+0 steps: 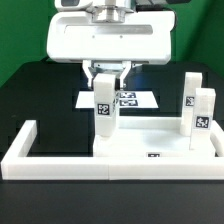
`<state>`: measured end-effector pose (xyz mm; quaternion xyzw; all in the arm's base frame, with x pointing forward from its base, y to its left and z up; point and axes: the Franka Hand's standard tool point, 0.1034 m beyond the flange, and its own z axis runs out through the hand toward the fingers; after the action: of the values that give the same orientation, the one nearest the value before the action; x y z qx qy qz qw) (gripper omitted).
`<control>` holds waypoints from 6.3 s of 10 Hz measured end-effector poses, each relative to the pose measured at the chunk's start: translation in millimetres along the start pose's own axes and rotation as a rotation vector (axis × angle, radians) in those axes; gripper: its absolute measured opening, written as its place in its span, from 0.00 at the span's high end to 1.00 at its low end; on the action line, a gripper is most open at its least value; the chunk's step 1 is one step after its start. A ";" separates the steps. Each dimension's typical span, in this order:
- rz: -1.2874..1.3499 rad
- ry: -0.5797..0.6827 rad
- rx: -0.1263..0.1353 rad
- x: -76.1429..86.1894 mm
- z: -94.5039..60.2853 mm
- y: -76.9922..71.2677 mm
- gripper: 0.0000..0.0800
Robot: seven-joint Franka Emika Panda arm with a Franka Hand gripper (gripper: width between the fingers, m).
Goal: Assemble desk
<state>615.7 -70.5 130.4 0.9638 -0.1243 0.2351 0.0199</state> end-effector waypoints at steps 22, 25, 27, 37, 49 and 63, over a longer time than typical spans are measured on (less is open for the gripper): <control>0.008 -0.040 0.002 -6.5 11.3 2.3 0.19; 0.075 -0.183 0.062 4.0 7.6 1.8 0.19; 0.110 -0.381 0.078 8.2 6.2 -13.3 0.19; 0.285 -0.551 -0.021 2.0 25.6 -4.4 0.64; 1.558 -0.390 -0.267 5.3 29.9 -27.0 0.64; 0.265 -0.409 -0.077 6.0 27.3 -22.6 0.19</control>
Offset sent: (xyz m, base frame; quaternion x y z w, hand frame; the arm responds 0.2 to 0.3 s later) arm -0.0068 -0.0027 -0.0126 -0.0106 -0.0013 -0.0040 0.9999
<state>638.7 -52.6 109.3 0.9651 -0.2600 0.0306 0.0002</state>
